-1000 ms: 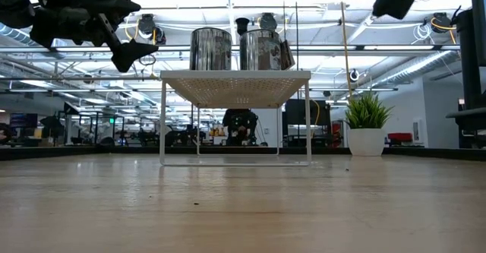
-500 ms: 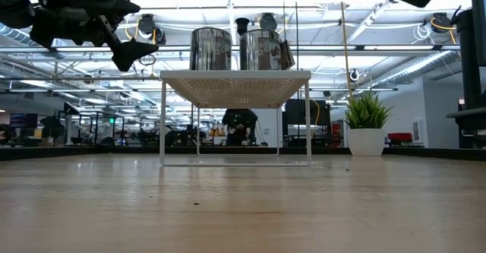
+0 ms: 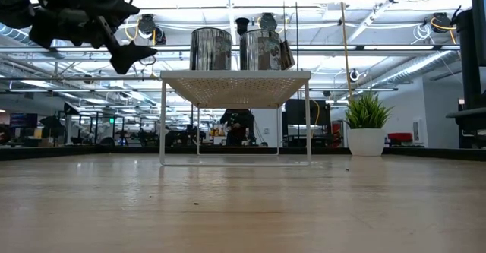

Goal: Pick & Place candle stick holders
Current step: Put the brown scented candle on the shelf

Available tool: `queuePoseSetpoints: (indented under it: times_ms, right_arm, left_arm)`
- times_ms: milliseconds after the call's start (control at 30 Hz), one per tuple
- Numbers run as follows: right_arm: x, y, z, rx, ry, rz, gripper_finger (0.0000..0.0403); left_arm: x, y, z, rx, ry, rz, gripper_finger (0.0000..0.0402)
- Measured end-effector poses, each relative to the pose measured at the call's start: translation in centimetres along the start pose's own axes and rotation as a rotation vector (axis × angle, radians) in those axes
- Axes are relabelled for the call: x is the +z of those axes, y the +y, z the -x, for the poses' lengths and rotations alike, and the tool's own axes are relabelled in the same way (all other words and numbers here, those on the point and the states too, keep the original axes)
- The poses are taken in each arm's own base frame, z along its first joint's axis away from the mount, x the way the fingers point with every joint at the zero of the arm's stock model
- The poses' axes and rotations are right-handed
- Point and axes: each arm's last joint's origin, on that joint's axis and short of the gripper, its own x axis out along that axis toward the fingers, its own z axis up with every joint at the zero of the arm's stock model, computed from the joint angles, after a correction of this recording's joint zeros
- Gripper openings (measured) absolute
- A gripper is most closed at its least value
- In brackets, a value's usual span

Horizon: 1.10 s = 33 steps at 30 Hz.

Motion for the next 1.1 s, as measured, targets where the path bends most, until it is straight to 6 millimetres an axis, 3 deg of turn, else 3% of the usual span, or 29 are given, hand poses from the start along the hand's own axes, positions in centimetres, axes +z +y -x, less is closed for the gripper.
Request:
queuePoseSetpoints:
  times_ms: [367,667,833,1100]
  right_arm:
    - [-1.7,4.2,-1.4,0.029,0.247,-0.357,0.0001]
    - [-4.0,5.9,-1.2,-0.005,0.288,-0.605,0.0014]
    - [-5.4,7.1,-0.9,0.024,0.295,-0.664,0.0051]
    - [-6.8,7.8,-0.6,-0.002,0.266,-0.753,0.0151]
  left_arm:
    - [-0.2,0.1,0.0,0.006,0.019,-0.002,0.0399]
    - [-0.2,0.1,0.0,0.006,0.019,-0.022,0.0399]
    - [-0.2,0.1,0.0,0.006,0.019,-0.028,0.0399]
    - [-0.2,0.1,0.0,0.006,0.019,-0.033,0.0399]
